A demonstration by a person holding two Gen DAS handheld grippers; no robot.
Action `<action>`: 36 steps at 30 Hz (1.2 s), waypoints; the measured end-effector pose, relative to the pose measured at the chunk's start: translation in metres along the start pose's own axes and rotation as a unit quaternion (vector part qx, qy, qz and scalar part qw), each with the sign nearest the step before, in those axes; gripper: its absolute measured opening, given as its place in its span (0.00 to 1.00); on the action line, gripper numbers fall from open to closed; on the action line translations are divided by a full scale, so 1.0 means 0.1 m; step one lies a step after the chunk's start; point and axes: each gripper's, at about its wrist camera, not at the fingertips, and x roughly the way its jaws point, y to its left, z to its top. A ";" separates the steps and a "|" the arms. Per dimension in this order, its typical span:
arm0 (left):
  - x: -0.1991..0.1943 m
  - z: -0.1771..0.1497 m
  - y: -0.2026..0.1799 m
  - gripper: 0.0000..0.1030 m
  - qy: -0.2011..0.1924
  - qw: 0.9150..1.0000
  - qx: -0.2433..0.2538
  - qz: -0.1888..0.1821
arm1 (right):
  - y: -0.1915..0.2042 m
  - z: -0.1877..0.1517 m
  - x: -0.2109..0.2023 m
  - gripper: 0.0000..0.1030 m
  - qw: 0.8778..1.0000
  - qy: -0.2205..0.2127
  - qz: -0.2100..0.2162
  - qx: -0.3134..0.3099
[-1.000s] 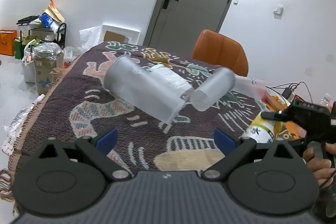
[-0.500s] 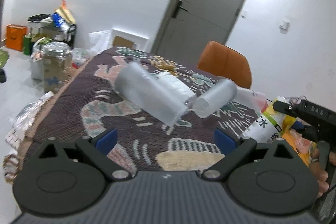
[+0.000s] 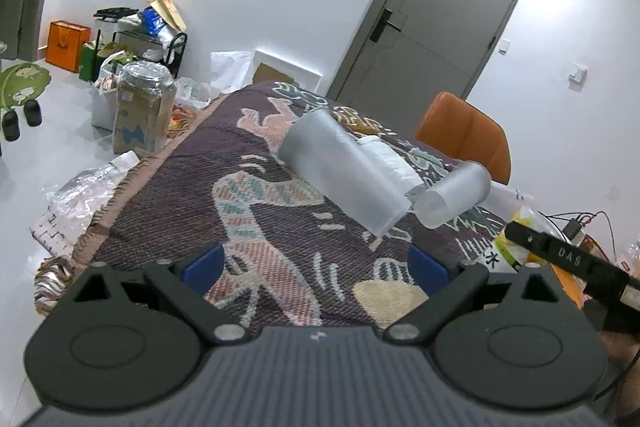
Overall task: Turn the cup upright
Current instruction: 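Rotate the held bottle upright with the right gripper and lower it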
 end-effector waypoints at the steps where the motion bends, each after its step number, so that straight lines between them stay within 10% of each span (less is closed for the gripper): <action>1: 0.00 0.00 0.01 0.94 0.000 1.000 -0.004 0.001 | 0.00 0.01 -0.02 0.68 1.000 -0.002 -0.001 0.002; 7: 0.00 0.05 -0.07 0.94 0.007 1.000 0.008 0.017 | -0.07 0.08 -0.17 0.92 1.000 -0.016 0.006 0.022; 36: -0.19 -0.16 -1.29 1.00 0.006 0.989 0.144 0.015 | -0.96 -0.27 -0.86 1.00 0.996 0.001 0.043 0.073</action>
